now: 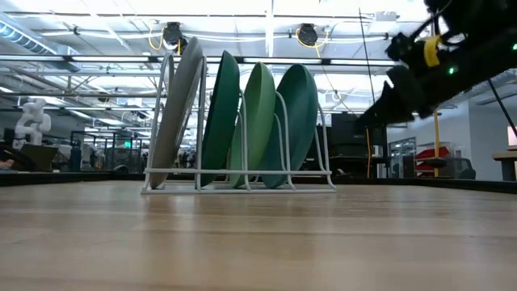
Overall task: Sort dishes
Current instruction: Adjust the dish rack
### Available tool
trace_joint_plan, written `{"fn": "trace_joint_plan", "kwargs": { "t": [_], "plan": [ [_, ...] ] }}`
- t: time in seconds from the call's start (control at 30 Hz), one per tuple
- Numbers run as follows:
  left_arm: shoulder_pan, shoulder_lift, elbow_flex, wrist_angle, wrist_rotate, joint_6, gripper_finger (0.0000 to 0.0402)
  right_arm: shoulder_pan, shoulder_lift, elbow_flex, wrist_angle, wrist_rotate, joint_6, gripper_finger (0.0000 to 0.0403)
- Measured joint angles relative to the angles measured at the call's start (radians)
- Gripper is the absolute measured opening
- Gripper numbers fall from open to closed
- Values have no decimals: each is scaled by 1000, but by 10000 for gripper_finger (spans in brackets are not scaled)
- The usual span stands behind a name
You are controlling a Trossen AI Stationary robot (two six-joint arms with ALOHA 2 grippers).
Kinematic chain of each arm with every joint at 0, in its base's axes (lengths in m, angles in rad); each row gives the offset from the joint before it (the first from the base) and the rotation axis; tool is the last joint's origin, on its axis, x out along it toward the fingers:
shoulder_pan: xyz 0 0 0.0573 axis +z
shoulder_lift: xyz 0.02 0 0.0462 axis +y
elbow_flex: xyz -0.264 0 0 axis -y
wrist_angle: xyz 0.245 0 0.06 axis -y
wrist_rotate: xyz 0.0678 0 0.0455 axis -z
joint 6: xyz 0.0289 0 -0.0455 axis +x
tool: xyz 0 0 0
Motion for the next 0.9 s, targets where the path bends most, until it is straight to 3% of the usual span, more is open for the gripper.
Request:
{"fn": "trace_joint_plan", "kwargs": {
  "t": [0.1, 0.27, 0.67, 0.9],
  "plan": [
    [2, 0, -25, 1, -1, -8, 155, -41, 26, -24, 144, -99, -32, 155],
    [6, 0, -33, 1, -13, -8, 155, -97, 96, -24, 300, -163, -104, 155],
    [7, 0, -33, 2, -16, -7, 155, -209, 234, -24, 471, -298, -125, 155],
    [7, 0, -33, 2, -17, -7, 155, -279, 270, -24, 497, -325, -129, 155]
  ]
}}
